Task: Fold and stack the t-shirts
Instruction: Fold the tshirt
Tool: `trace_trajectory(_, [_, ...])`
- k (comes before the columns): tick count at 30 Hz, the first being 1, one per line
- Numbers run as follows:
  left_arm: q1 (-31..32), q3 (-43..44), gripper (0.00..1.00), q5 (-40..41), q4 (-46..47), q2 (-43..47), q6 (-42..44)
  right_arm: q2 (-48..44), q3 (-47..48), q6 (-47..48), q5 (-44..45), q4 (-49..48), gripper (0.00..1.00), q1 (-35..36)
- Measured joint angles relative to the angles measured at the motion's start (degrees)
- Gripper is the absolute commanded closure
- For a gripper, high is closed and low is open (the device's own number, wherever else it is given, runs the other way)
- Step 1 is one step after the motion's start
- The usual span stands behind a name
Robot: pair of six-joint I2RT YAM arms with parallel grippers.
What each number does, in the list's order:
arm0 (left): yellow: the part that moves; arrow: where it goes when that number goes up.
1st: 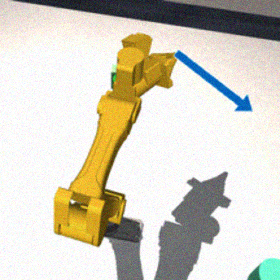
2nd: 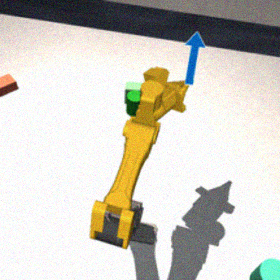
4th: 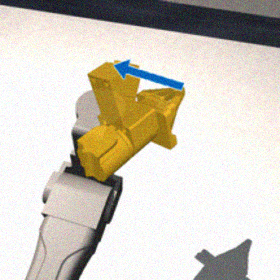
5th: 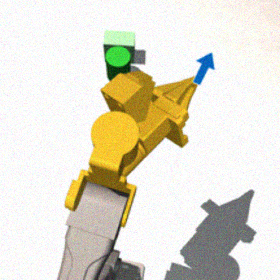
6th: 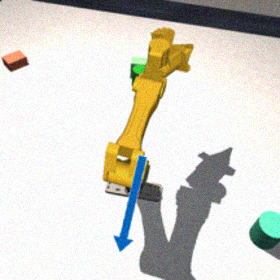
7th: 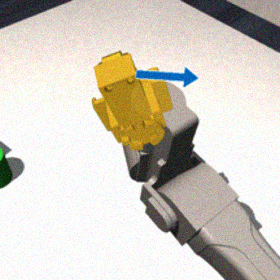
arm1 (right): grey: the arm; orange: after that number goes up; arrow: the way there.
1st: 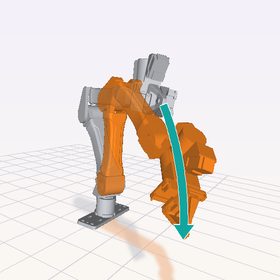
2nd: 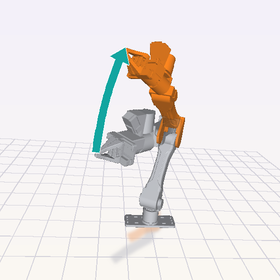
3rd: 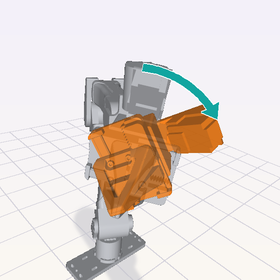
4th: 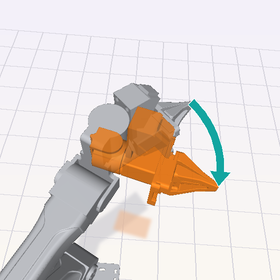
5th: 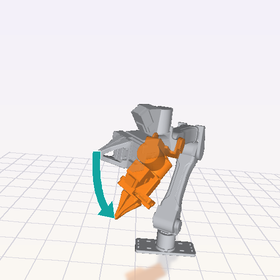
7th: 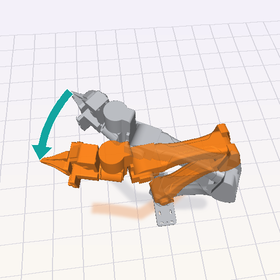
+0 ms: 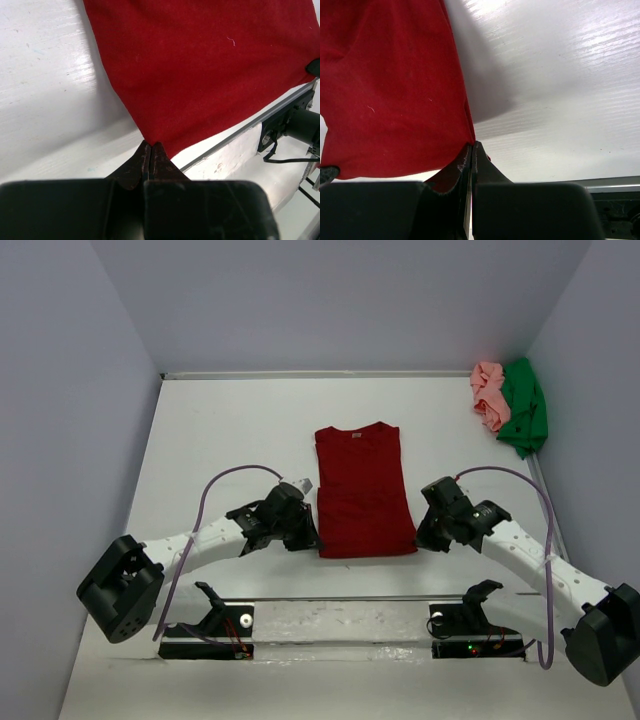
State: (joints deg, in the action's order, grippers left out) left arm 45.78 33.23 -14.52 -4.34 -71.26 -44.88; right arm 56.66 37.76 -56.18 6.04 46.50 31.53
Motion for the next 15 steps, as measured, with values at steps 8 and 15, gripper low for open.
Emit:
trace_trajectory(8, [0.0,-0.2,1.0,0.0,0.0,0.0,0.0,0.0,0.0,-0.2,0.0,0.0,1.0,0.0])
trace_trajectory(15, [0.2,1.3,1.0,1.6,-3.3,0.6,0.1,0.0,1.1,0.1,0.7,1.9,1.0,0.5])
